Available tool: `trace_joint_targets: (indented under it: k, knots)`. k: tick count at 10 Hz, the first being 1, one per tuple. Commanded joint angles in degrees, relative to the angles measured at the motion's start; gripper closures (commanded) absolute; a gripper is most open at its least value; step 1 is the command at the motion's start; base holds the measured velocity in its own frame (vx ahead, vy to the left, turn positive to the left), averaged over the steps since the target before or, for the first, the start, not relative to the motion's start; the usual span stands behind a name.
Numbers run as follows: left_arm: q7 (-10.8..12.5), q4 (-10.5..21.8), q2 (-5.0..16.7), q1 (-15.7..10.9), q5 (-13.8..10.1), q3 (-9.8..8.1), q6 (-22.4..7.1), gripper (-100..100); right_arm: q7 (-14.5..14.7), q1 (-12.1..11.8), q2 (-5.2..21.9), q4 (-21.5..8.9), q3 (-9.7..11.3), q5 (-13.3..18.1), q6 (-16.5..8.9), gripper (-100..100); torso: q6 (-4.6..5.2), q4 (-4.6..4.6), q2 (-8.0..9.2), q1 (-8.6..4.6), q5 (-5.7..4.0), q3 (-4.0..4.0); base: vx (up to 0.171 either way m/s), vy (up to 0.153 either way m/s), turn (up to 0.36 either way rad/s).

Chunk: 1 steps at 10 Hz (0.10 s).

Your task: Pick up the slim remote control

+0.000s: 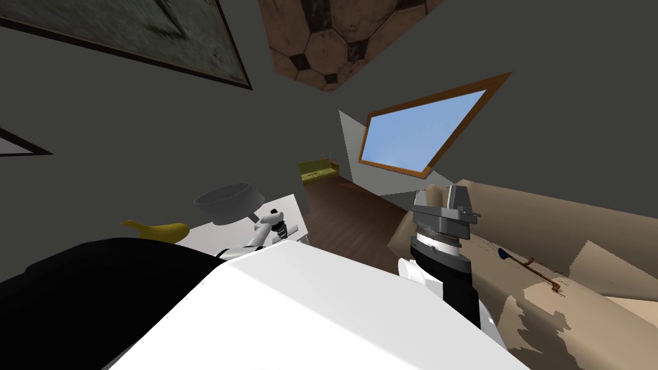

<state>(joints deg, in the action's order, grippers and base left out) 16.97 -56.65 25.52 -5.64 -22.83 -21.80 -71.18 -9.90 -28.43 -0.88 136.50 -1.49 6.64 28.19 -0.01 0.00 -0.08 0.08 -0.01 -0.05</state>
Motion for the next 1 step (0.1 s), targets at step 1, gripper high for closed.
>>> trace_joint_targets:
  k: [1]
  knots:
    - [0.0, 0.0, 0.0, 0.0, 0.0, 0.0, 0.0, 0, 0.0, 0.0, 0.0, 0.0, 0.0, 0.0, 0.0, 0, 0.0, 0.0, 0.0, 0.0, 0.0, 0.0, 0.0, 0.0, 0.0]
